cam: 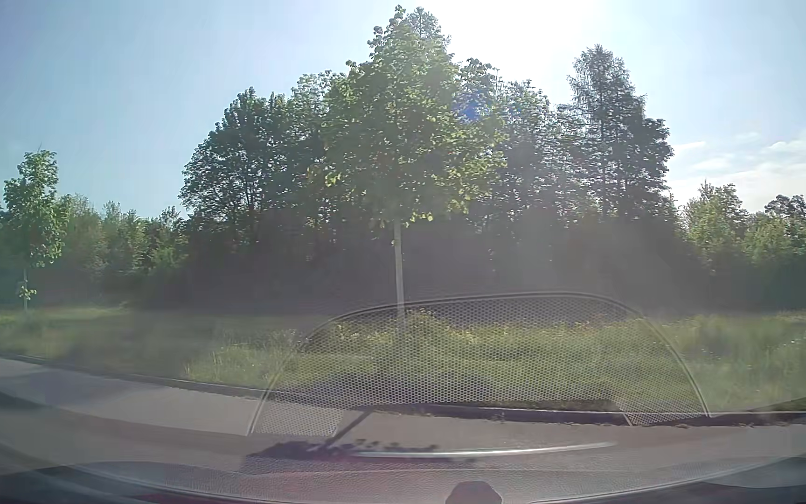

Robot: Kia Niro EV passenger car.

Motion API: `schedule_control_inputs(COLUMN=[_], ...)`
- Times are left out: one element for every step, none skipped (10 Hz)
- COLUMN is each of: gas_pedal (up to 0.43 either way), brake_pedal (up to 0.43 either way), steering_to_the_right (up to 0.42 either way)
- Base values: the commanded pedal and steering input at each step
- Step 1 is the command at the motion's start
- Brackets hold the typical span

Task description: Follow the waypoints while adhering to traffic rules and regulations

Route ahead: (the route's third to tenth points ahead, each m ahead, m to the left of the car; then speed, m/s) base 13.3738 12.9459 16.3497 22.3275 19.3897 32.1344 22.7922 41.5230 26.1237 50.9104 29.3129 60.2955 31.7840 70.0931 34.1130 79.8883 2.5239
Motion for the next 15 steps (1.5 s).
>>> schedule_control_inputs(gas_pedal=[0.209,0.209,0.209,0.209,0.209,0.209,0.209,0.209,0.22,0.22,0.22,0.22,0.228,0.228,0.228], brake_pedal=[0.0,0.0,0.0,0.0,0.0,0.0,0.0,0.0,0.0,0.0,0.0,0.0,0.0,0.0,0.0], steering_to_the_right=[-0.661,-0.679,-0.682,-0.68,-0.67,-0.655,-0.635,-0.61,-0.583,-0.552,-0.518,-0.486,-0.458,-0.429,-0.402])
